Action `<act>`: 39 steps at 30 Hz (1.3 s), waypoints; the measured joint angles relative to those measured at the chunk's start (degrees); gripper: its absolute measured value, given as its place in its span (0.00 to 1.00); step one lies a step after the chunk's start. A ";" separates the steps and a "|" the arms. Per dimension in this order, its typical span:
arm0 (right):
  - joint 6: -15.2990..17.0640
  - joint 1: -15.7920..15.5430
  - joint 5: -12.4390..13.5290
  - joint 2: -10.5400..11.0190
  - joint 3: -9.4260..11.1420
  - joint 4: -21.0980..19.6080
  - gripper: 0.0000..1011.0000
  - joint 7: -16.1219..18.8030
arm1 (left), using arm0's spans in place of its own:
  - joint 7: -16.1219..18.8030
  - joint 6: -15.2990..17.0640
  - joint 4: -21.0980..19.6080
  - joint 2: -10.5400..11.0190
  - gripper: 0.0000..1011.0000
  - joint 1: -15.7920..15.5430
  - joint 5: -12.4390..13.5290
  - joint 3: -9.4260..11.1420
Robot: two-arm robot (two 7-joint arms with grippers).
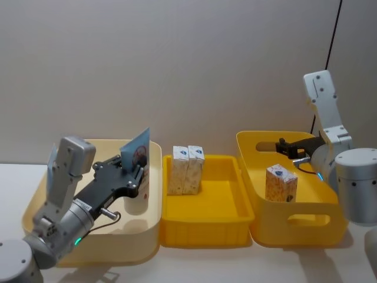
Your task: Bimanual collaborative sorting of washing and personal care products
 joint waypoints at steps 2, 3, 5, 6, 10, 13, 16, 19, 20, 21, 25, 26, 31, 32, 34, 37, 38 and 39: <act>0.00 0.00 0.00 0.00 0.00 0.00 0.99 0.00 | 0.13 -0.01 -0.29 0.20 0.23 -0.05 0.32 -0.14; 0.00 0.00 0.00 0.00 0.00 0.00 0.99 0.00 | 0.22 -0.01 -0.51 0.31 0.22 -0.07 0.49 -0.23; 0.00 0.00 0.00 0.00 0.00 0.00 0.99 0.00 | 0.53 -0.01 -1.08 0.72 0.22 -0.16 1.09 -0.42; 0.00 0.00 0.00 0.00 0.00 0.00 0.99 0.00 | 0.70 -0.01 -1.28 0.86 0.22 -0.22 1.40 -0.47; -0.01 0.00 0.00 -0.01 0.00 0.00 0.99 0.01 | 1.24 0.00 -2.37 1.60 0.22 -0.66 2.71 -0.72; -0.15 0.01 0.00 0.00 -0.06 0.01 0.99 0.09 | 1.61 -0.15 -3.26 2.24 0.22 -1.50 4.04 -0.92; -0.77 0.04 0.00 0.16 -0.40 0.02 0.99 0.75 | 1.64 -0.67 -3.59 2.51 0.22 -2.49 4.89 -1.05; -1.37 0.05 -0.01 0.32 -0.64 0.02 0.99 1.54 | 1.46 -1.28 -3.60 2.54 0.22 -3.45 5.32 -1.12; -1.58 0.05 0.00 0.41 -0.74 0.00 0.99 1.78 | 1.23 -1.73 -3.48 2.48 0.22 -4.12 5.47 -1.15; -1.95 0.05 0.04 0.57 -0.92 -0.07 0.99 2.36 | 1.08 -1.96 -3.35 2.41 0.22 -4.57 5.53 -1.16; -2.95 -0.02 0.27 1.02 -1.43 -0.38 0.99 4.15 | 0.11 -3.18 -2.23 1.84 0.23 -6.40 5.67 -1.16; -3.38 -0.10 0.42 1.26 -1.69 -0.61 0.99 4.92 | -0.23 -3.62 -1.76 1.58 0.22 -7.05 5.67 -1.16; -4.68 -0.35 1.01 2.03 -2.40 -1.33 0.99 7.72 | -1.28 -4.83 -0.18 0.57 0.22 -8.92 5.62 -1.09; -4.86 -0.40 1.11 2.16 -2.52 -1.46 0.99 8.17 | -1.43 -4.98 0.05 0.43 0.22 -9.16 5.60 -1.08; -5.24 -0.50 1.33 2.44 -2.74 -1.71 0.99 9.11 | -1.75 -5.30 0.44 0.16 0.22 -9.63 5.56 -1.06; -6.28 -0.74 1.91 3.19 -3.28 -2.39 0.99 11.67 | -2.21 -5.78 1.14 -0.30 0.22 -10.40 5.49 -1.05; -6.49 -0.80 2.02 3.34 -3.40 -2.51 0.99 12.16 | -2.39 -5.94 1.38 -0.51 0.22 -10.69 5.47 -1.05; -6.87 -0.91 2.24 3.68 -3.67 -2.79 0.99 13.16 | -2.48 -6.05 1.50 -0.64 0.22 -10.85 5.46 -1.05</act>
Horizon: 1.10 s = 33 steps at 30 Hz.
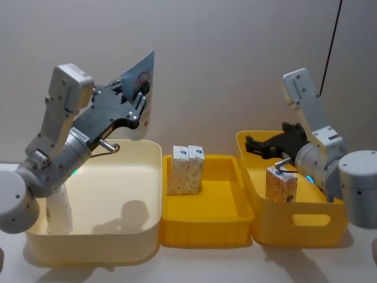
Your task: Bimanual collaborative sorting of washing and personal care products
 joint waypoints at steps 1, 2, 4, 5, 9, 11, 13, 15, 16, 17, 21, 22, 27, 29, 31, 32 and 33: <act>-0.25 -0.05 0.14 0.15 -0.11 -0.14 0.99 0.68 | -0.15 -0.14 0.16 -0.17 0.22 -0.21 -0.02 -0.02; -0.45 -0.09 0.26 0.30 -0.23 -0.25 0.99 1.18 | -0.21 -0.19 0.22 -0.26 0.23 -0.30 -0.04 -0.03; -1.13 -0.21 0.60 0.79 -0.56 -0.62 0.99 2.77 | -0.38 -0.30 0.38 -0.51 0.22 -0.55 -0.08 -0.09; -1.59 -0.25 0.86 1.08 -0.81 -0.81 0.99 3.79 | -0.44 -0.35 0.40 -0.57 0.22 -0.59 -0.10 -0.11; -2.57 -0.25 1.26 1.65 -1.24 -0.88 0.99 5.84 | -0.65 -0.42 0.46 -0.88 0.22 -0.81 -0.11 -0.22; -3.38 -0.11 1.36 1.84 -1.51 -0.80 0.99 6.79 | -0.76 -0.42 0.45 -1.01 0.23 -0.87 -0.12 -0.26; -4.25 0.00 1.35 1.87 -1.80 -0.58 0.99 7.36 | -0.81 -0.36 0.32 -1.12 0.22 -0.87 -0.09 -0.32; -4.88 0.11 1.26 1.75 -2.07 -0.43 0.99 7.59 | -0.84 -0.23 0.17 -1.16 0.22 -0.87 -0.05 -0.37; -5.16 0.14 1.18 1.70 -2.18 -0.38 0.99 7.64 | -0.86 -0.14 -0.04 -1.20 0.22 -0.82 -0.02 -0.44; -5.35 0.20 1.11 1.64 -2.28 -0.33 0.99 7.67 | -0.86 -0.08 -0.10 -1.21 0.22 -0.80 0.00 -0.47; -6.50 0.52 0.75 1.28 -2.94 0.06 0.99 8.23 | -0.95 0.27 -0.59 -1.30 0.22 -0.55 0.07 -0.62; -6.92 0.69 0.63 1.19 -3.23 0.24 0.99 8.58 | -1.00 0.38 -0.74 -1.33 0.22 -0.47 0.10 -0.68; -8.69 1.42 0.35 0.94 -4.24 0.98 0.99 10.24 | -1.22 0.64 -1.09 -1.47 0.22 -0.18 0.14 -0.82; -9.19 1.73 0.29 0.89 -4.67 1.28 0.99 10.84 | -1.30 0.68 -1.20 -1.54 0.22 -0.10 0.13 -0.88; -9.99 2.28 0.25 0.84 -5.37 1.83 0.99 11.83 | -1.47 0.69 -1.27 -1.66 0.22 0.01 0.12 -0.97; -10.35 2.46 0.25 0.81 -5.59 2.00 0.99 12.29 | -1.56 0.70 -1.29 -1.75 0.22 0.05 0.10 -1.01; -10.59 2.68 0.25 0.79 -5.87 2.22 0.99 12.68 | -1.56 0.70 -1.29 -1.75 0.22 0.05 0.10 -1.01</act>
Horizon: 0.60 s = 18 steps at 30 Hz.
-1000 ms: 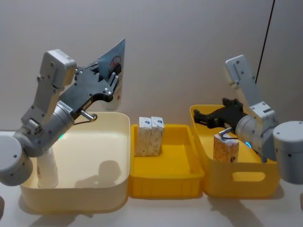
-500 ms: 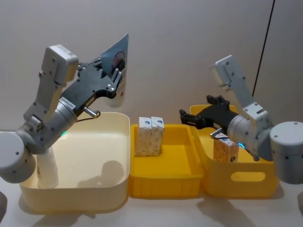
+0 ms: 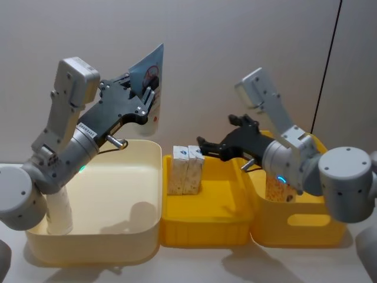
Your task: Bimanual collaborative sorting of washing and personal care products
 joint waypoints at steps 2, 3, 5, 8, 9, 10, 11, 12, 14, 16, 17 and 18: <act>-0.72 0.55 0.00 -0.07 -0.65 0.53 0.99 1.14 | -0.18 0.00 -0.02 -0.15 0.22 0.07 -0.04 -0.08; -1.30 1.04 0.02 -0.11 -1.22 0.98 0.99 2.07 | -0.26 0.00 -0.02 -0.26 0.22 0.08 -0.06 -0.12; -1.89 1.46 0.06 -0.17 -1.69 1.38 0.99 3.03 | -0.36 -0.01 -0.02 -0.35 0.22 0.10 -0.07 -0.15; -2.88 2.42 0.25 -0.31 -2.71 2.32 0.99 4.93 | -0.47 -0.02 -0.04 -0.51 0.22 0.15 -0.07 -0.24; -3.28 2.92 0.36 -0.39 -3.24 2.74 0.99 5.85 | -0.50 -0.02 -0.06 -0.59 0.22 0.18 -0.06 -0.31; -3.50 3.16 0.44 -0.45 -3.50 2.95 0.99 6.31 | -0.51 -0.02 -0.08 -0.62 0.22 0.20 -0.05 -0.33; -3.71 3.39 0.53 -0.49 -3.75 3.18 0.99 6.80 | -0.52 -0.02 -0.10 -0.66 0.22 0.22 -0.04 -0.36; -4.12 3.98 0.67 -0.61 -4.36 3.80 0.99 7.75 | -0.53 -0.02 -0.13 -0.70 0.23 0.27 0.01 -0.42; -4.62 4.55 0.80 -0.74 -4.82 4.32 0.99 8.87 | -0.54 -0.02 -0.15 -0.77 0.22 0.31 0.03 -0.48; -5.27 5.47 1.01 -0.95 -5.63 5.15 0.99 10.21 | -0.58 -0.03 -0.17 -0.84 0.22 0.35 0.10 -0.57; -5.46 5.71 1.07 -1.01 -5.85 5.40 0.99 10.60 | -0.58 -0.02 -0.16 -0.87 0.22 0.37 0.12 -0.59; -5.69 5.97 1.11 -1.06 -6.06 5.65 0.99 10.95 | -0.61 -0.03 -0.17 -0.95 0.22 0.40 0.17 -0.64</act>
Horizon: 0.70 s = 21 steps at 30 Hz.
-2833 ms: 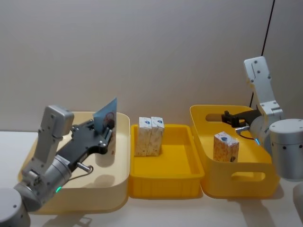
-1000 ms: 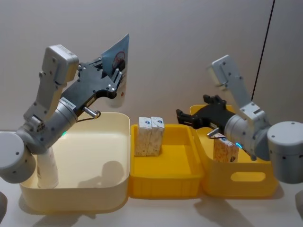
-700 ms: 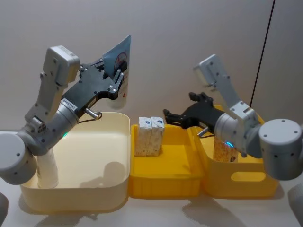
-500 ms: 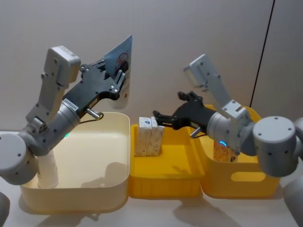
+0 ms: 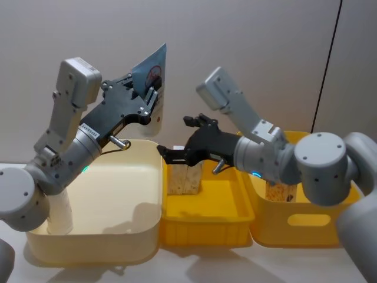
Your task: Bimanual collaborative sorting of washing and personal care products
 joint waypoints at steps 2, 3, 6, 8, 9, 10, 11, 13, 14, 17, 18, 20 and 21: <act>-0.59 0.78 0.12 -0.24 -0.60 0.74 0.99 0.98 | -0.04 -0.02 0.00 -0.07 0.22 0.01 0.05 -0.03; -0.80 0.99 0.17 -0.32 -0.73 0.92 0.99 1.25 | -0.05 -0.02 0.00 -0.09 0.22 0.01 0.07 -0.04; -1.34 1.74 0.25 -0.68 -1.27 1.61 0.99 1.72 | -0.18 -0.05 0.05 -0.24 0.22 0.02 0.13 -0.07; -1.79 2.22 0.26 -0.94 -1.56 2.04 0.99 1.84 | -0.23 -0.05 0.12 -0.32 0.23 0.02 0.15 -0.08; -1.92 2.36 0.26 -1.03 -1.65 2.19 0.99 1.83 | -0.25 -0.05 0.14 -0.35 0.22 0.02 0.15 -0.09; -2.08 2.53 0.26 -1.14 -1.76 2.39 0.99 1.82 | -0.26 -0.05 0.16 -0.37 0.22 0.03 0.17 -0.09; -2.44 2.76 0.23 -1.33 -1.91 2.68 0.99 1.70 | -0.27 -0.05 0.18 -0.38 0.22 0.07 0.19 -0.11; -2.77 2.94 0.18 -1.51 -2.00 2.94 0.99 1.44 | -0.28 -0.02 0.18 -0.40 0.22 0.11 0.21 -0.12; -2.91 3.05 0.15 -1.63 -2.04 3.10 0.99 1.26 | -0.28 0.04 0.18 -0.40 0.22 0.18 0.25 -0.14; -3.64 3.42 0.03 -2.06 -2.13 3.57 0.99 0.29 | -0.27 0.17 0.17 -0.41 0.22 0.29 0.28 -0.17; -3.73 3.49 0.02 -2.13 -2.14 3.65 0.99 0.14 | -0.26 0.26 0.17 -0.42 0.22 0.34 0.30 -0.18; -3.93 3.62 -0.01 -2.28 -2.18 3.84 0.99 -0.20 | -0.25 0.34 0.17 -0.44 0.22 0.39 0.31 -0.19; -4.07 3.76 -0.01 -2.40 -2.22 3.98 0.99 -0.37 | -0.25 0.40 0.17 -0.48 0.22 0.42 0.31 -0.19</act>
